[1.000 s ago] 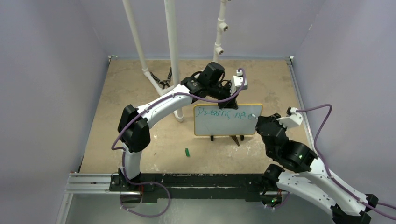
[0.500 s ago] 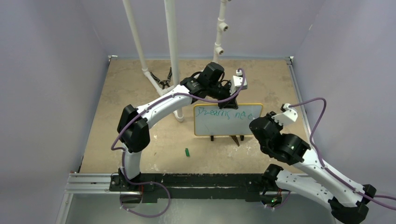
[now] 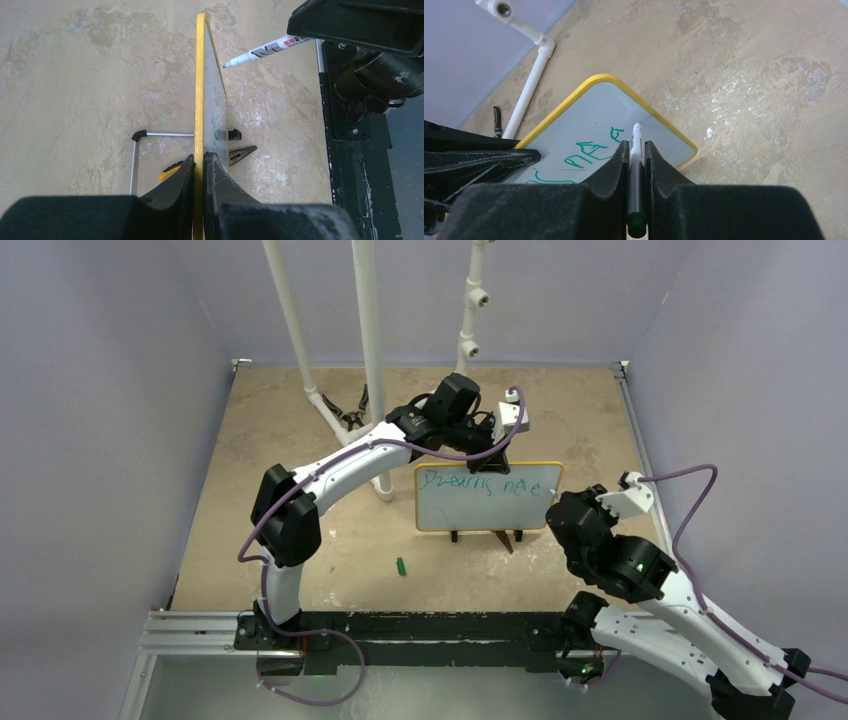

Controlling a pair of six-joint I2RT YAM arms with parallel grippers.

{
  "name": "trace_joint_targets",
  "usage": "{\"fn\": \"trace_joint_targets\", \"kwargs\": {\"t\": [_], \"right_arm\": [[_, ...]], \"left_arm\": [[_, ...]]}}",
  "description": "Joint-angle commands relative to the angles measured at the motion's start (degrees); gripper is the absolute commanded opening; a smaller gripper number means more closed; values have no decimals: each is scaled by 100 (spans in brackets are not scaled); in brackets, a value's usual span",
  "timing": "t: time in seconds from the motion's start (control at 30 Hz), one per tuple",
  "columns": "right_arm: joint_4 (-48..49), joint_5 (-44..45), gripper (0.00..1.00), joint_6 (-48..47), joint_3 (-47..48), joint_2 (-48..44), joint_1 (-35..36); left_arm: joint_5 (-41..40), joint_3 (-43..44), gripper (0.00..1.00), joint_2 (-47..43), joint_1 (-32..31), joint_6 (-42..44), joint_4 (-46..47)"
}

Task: Write a sentence on the whiteboard

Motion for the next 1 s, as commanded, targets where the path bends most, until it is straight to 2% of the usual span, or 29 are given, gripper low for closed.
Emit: {"fn": "trace_joint_targets", "kwargs": {"t": [0.0,0.97], "right_arm": [[197,281,0,80,-73,-84,-4],[465,396,0,28,-305,-19,-4]], "left_arm": [[-115,-134,0,-114,61,172,-180],[-45,-135,0,-98,61,176,-176]]}}
